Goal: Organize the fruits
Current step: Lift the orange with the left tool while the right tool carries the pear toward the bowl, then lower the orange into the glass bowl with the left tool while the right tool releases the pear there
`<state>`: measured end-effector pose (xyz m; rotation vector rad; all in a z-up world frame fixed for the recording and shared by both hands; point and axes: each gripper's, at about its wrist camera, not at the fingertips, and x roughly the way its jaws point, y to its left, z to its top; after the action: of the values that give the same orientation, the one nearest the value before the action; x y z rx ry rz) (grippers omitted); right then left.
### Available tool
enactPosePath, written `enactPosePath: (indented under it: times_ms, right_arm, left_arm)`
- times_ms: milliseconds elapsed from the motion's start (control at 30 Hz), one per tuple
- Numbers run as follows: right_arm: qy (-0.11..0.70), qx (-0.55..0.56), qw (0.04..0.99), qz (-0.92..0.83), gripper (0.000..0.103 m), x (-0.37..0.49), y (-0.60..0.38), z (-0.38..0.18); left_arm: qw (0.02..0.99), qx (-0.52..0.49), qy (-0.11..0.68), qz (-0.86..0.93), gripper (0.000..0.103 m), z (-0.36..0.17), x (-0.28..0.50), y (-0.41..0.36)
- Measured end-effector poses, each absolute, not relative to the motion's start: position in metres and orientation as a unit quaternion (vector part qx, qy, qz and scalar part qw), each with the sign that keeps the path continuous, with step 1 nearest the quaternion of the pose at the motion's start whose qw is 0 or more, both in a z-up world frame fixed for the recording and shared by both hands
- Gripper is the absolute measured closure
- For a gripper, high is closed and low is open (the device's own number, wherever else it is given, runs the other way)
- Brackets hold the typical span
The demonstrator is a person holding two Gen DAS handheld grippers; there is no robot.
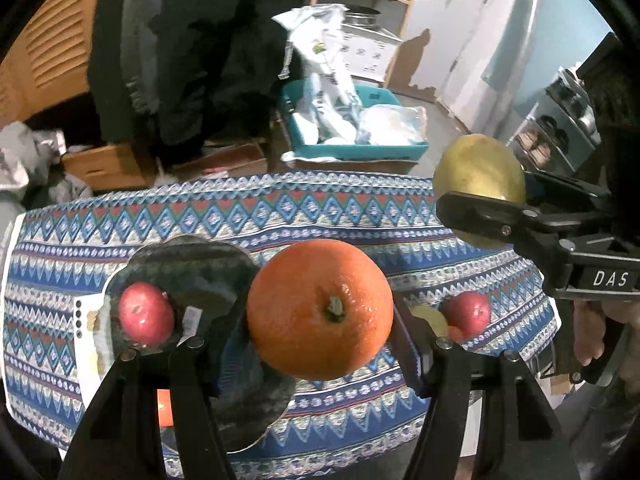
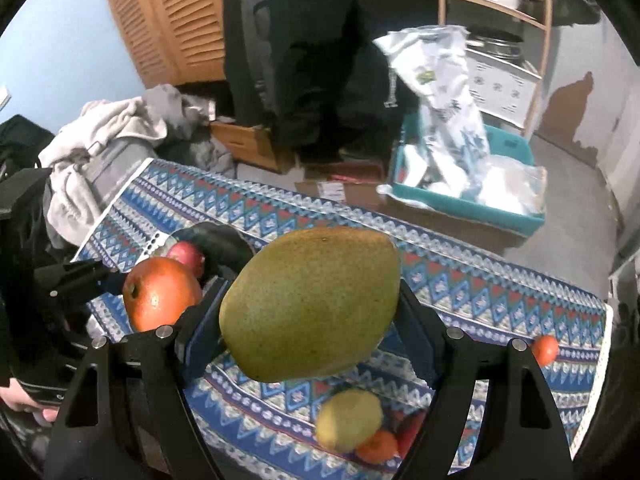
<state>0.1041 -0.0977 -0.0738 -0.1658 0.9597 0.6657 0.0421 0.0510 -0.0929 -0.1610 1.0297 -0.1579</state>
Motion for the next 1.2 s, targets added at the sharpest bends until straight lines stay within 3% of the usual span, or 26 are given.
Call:
enactPosePath:
  times_ms: [1200]
  right_arm:
    - [0.570, -0.077, 0.727, 0.376, 0.024, 0.113, 0.026, -0.183]
  left_arm:
    - [0.802, -0.134, 0.582, 0.015, 0.037, -0.199, 0.028, 0.152]
